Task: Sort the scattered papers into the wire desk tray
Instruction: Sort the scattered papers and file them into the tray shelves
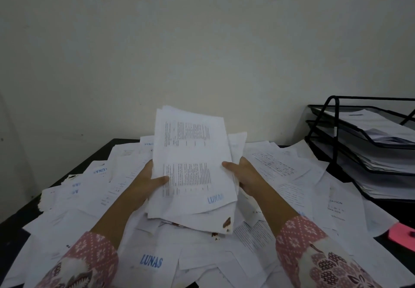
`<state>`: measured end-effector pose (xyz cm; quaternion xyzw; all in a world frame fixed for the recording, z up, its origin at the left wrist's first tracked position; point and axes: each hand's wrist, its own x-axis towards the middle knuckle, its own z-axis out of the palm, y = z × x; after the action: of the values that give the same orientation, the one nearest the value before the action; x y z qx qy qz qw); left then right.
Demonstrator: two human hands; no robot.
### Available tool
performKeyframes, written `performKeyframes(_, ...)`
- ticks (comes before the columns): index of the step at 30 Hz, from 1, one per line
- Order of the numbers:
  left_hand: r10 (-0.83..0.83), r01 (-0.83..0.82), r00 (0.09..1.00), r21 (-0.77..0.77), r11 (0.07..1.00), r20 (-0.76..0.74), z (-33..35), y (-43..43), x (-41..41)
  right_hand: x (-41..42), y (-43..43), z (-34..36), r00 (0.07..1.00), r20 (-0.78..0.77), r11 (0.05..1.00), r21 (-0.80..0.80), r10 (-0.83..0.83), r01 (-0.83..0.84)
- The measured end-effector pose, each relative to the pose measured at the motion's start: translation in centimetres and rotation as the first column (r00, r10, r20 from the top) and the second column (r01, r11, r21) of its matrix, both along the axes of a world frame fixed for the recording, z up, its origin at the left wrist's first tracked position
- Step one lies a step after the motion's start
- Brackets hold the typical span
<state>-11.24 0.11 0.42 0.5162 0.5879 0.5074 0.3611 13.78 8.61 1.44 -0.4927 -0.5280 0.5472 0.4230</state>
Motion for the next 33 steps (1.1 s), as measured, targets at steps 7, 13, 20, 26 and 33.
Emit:
performKeyframes(7,-0.140,0.125,0.980,0.107,0.986,0.141,3.0,1.2,1.9,2.1,-1.4,4.7,0.976,-0.180,0.936,0.306,-0.120,0.172)
performKeyframes(13,0.014,-0.074,0.972,0.246,0.966,0.235,5.4,2.9,4.9,3.4,-2.3,7.0,0.981,-0.125,0.837,0.513,-0.148,0.191)
performKeyframes(20,0.028,-0.112,0.965,0.317,0.942,0.260,6.2,2.4,8.0,3.9,-3.3,7.4,0.968,-0.183,0.819,0.519,-0.174,0.245)
performKeyframes(26,-0.020,-0.100,0.945,0.347,0.932,0.326,6.3,1.8,8.6,4.6,-3.8,7.4,0.951,-0.210,0.759,0.573,-0.228,0.309)
performKeyframes(33,0.004,-0.111,0.961,0.371,0.922,0.278,6.8,1.4,9.6,4.0,-4.4,8.1,0.895,-0.241,0.653,0.616,-0.375,0.440)
